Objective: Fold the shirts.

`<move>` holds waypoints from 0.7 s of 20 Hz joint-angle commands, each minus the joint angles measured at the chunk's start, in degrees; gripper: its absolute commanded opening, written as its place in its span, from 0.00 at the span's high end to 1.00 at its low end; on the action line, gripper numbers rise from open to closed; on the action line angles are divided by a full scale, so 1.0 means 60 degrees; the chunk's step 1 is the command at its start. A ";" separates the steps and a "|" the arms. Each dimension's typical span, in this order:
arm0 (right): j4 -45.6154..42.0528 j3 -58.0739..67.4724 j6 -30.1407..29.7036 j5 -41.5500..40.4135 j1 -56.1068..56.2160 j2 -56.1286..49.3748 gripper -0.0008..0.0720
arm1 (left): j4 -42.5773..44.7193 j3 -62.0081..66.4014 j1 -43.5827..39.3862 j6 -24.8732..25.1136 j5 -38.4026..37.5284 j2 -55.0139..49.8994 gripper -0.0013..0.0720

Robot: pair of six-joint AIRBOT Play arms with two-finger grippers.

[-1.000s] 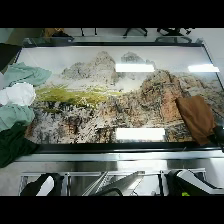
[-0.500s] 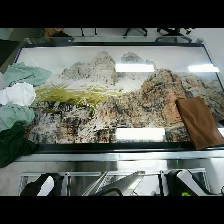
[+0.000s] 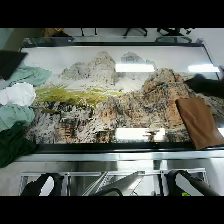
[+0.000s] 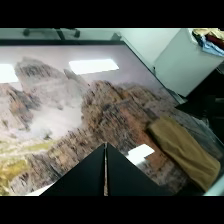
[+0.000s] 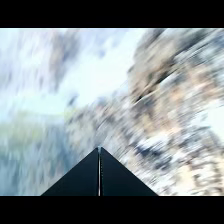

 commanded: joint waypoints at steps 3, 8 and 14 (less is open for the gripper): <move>-0.2193 -0.0419 0.1180 -0.0069 0.4211 -0.0178 0.97 | 0.0965 -0.3840 -0.1996 -0.0452 0.0208 0.1829 0.96; -0.1523 -0.0419 0.1177 0.0681 0.4524 -0.0215 0.97 | 0.1249 -0.5340 -0.3155 -0.0707 0.0743 0.2579 0.96; -0.1428 -0.0419 0.1177 0.0794 0.4524 -0.0219 0.97 | 0.1086 -0.5424 -0.3300 -0.0707 0.1075 0.2714 0.96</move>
